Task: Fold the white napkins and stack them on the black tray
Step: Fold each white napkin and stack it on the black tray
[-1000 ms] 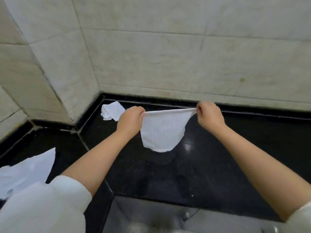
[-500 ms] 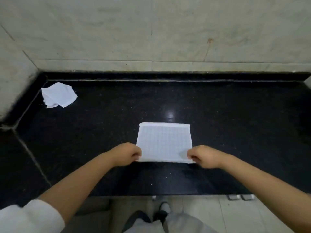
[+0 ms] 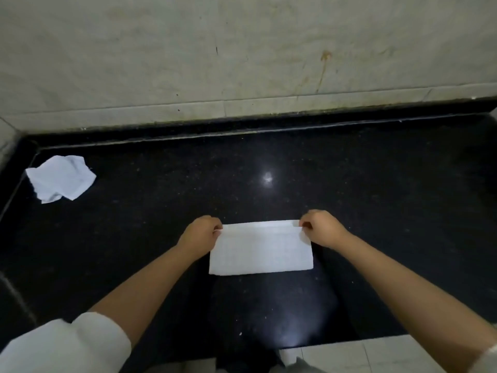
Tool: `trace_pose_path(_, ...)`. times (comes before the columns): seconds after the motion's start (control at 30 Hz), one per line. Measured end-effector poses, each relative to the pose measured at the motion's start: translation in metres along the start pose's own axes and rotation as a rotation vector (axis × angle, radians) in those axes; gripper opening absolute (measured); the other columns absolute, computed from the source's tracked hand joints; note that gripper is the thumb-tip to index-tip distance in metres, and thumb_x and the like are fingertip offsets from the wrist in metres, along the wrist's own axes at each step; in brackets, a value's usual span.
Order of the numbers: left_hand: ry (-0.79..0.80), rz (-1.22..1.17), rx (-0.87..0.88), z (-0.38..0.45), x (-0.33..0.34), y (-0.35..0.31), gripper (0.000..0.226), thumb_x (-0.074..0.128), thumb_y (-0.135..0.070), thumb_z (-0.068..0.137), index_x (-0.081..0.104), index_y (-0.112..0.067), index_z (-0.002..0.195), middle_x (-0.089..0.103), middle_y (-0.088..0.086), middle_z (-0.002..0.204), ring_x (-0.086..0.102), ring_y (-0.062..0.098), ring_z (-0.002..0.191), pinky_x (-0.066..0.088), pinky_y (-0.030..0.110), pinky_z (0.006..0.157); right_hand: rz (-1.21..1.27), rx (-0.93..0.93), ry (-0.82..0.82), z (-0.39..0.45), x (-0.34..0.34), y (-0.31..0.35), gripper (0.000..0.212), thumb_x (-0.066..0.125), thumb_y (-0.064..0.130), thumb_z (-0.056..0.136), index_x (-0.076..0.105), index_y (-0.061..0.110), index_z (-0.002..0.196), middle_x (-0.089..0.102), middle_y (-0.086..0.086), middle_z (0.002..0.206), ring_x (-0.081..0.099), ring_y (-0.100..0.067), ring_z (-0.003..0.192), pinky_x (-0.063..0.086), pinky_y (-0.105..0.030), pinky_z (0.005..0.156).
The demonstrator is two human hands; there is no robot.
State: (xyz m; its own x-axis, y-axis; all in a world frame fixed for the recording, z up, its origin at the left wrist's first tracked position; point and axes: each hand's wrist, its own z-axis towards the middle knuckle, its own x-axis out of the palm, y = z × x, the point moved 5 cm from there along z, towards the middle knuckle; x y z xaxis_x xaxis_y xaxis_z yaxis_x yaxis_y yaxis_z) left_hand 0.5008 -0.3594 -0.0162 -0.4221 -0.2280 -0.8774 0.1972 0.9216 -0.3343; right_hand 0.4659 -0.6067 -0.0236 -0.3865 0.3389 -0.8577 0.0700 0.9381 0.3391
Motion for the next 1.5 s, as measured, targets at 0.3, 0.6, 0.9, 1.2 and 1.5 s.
trace_pose_path(0.3, 0.026, 0.079, 0.003, 0.032, 0.019, 0.020, 0.024, 0.042, -0.017, 0.096, 0.060, -0.010, 0.110, 0.057, 0.007, 0.113, 0.056, 0.019, 0.103, 0.047, 0.028, 0.087, -0.065, 0.105, -0.083, 0.026, 0.015, 0.001, 0.030, 0.042, 0.006, 0.091, 0.058, 0.004, 0.115, 0.055, -0.015, 0.116, 0.049, -0.028, 0.112, 0.044, -0.031, 0.088)
trace_pose_path(0.6, 0.042, 0.252, 0.076, 0.029, 0.027, 0.019, 0.025, 0.040, -0.014, 0.095, 0.059, -0.008, 0.112, 0.054, 0.006, 0.117, 0.050, 0.018, 0.111, 0.044, 0.024, 0.085, -0.458, 0.038, -0.008, 0.028, 0.020, 0.013, 0.029, 0.040, 0.007, 0.090, 0.055, 0.008, 0.115, 0.049, -0.009, 0.124, 0.043, -0.025, 0.118, 0.035, -0.032, 0.095)
trace_pose_path(0.9, -0.136, 0.133, 0.002, 0.028, -0.044, 0.016, 0.025, 0.047, -0.013, 0.092, 0.067, -0.008, 0.106, 0.057, 0.013, 0.112, 0.056, 0.027, 0.105, 0.046, 0.034, 0.085, -0.507, -0.026, -0.163, 0.024, -0.043, 0.040, 0.024, 0.045, 0.012, 0.089, 0.057, 0.007, 0.109, 0.056, -0.011, 0.116, 0.050, -0.029, 0.112, 0.039, -0.036, 0.088)
trace_pose_path(1.2, -0.422, 0.538, 0.388, -0.023, -0.080, 0.009, 0.018, 0.047, -0.010, 0.060, 0.057, -0.011, 0.046, 0.056, 0.005, 0.048, 0.056, 0.023, 0.041, 0.035, 0.018, 0.032, -0.493, -0.249, -0.473, -0.007, -0.052, 0.065, 0.015, 0.043, 0.015, 0.060, 0.056, 0.011, 0.053, 0.058, -0.005, 0.054, 0.057, -0.027, 0.047, 0.043, -0.026, 0.043)
trace_pose_path(1.5, 0.162, 0.580, 0.242, -0.065, 0.043, 0.036, 0.025, 0.041, -0.010, 0.094, 0.050, -0.007, 0.117, 0.049, 0.011, 0.125, 0.049, 0.027, 0.114, 0.041, 0.035, 0.091, -0.346, -0.087, -0.205, -0.042, 0.055, 0.043, 0.012, 0.064, 0.008, 0.069, 0.065, 0.006, 0.081, 0.064, -0.008, 0.088, 0.062, -0.028, 0.084, 0.046, -0.037, 0.076)
